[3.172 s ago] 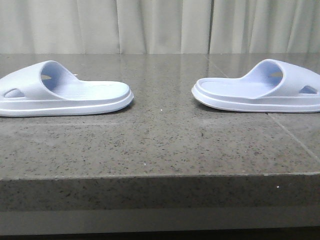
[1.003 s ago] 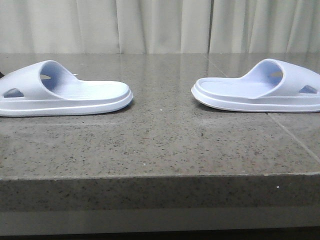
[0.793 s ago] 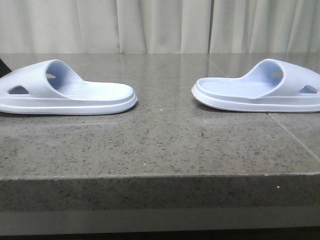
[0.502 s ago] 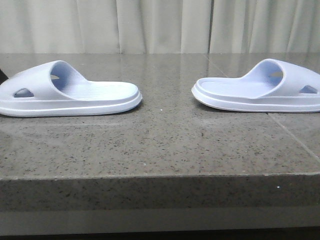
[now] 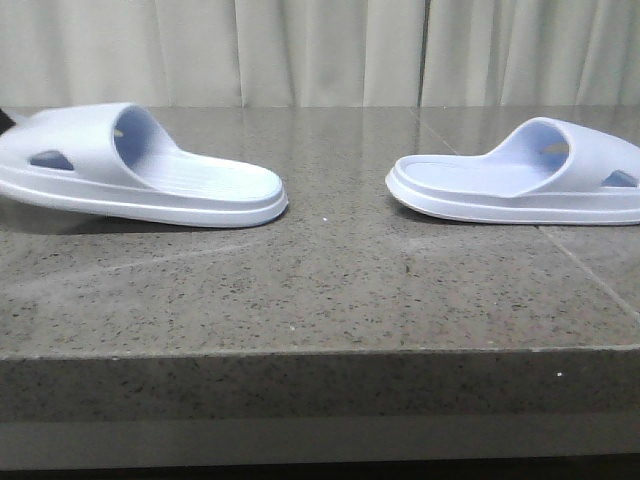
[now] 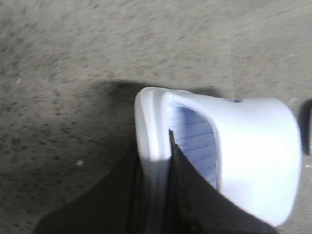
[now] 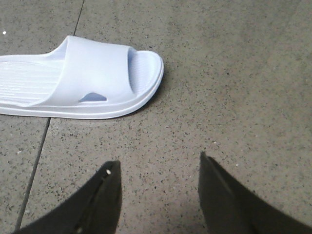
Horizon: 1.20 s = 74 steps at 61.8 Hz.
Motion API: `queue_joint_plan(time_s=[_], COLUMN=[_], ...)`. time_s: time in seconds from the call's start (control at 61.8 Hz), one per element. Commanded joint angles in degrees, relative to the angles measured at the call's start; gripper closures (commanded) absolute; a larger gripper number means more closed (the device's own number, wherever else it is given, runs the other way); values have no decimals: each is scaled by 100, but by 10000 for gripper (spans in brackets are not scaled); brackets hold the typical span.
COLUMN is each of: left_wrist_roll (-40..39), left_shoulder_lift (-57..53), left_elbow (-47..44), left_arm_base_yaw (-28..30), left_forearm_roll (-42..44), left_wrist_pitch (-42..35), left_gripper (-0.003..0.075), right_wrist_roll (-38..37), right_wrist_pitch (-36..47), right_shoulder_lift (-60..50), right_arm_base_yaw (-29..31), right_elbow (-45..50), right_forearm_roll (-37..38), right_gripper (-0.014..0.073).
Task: Insert blue slippers together front up
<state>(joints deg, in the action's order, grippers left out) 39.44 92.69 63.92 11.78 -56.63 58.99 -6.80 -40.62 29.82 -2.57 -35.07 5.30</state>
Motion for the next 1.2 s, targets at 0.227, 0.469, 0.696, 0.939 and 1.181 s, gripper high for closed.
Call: queue_joint_plan(time_s=[0.227,0.469,0.696,0.939,1.181], left_wrist_roll=[651,651,662,675,675], left_shoulder_lift=[-1887,-2101,-2101,-2101,-2101], left_elbow=[-951,-1030,-1030,-1030,-1030], left_arm_base_yaw=[-36,-36,-36,-36,-36], left_forearm_roll=[-1056,-1018,-1003,-1003,-1003], left_wrist_pitch=[114,114,103,103,103], left_gripper=[741,741,741,741,741], right_wrist_roll=[-28,-28,18,2080,4312], right_wrist_pitch=[-179,-629,-956,-930,-1106], right_shoulder_lift=[427,1691,2758,3744,4804], right_arm_base_yaw=[45,125,1276,2836,3292], right_elbow=[-468,-1374,-2229,-2307,-2307], right_forearm_roll=[24,29,-170,-3027,-5689], right_gripper=[197,197,197,197,198])
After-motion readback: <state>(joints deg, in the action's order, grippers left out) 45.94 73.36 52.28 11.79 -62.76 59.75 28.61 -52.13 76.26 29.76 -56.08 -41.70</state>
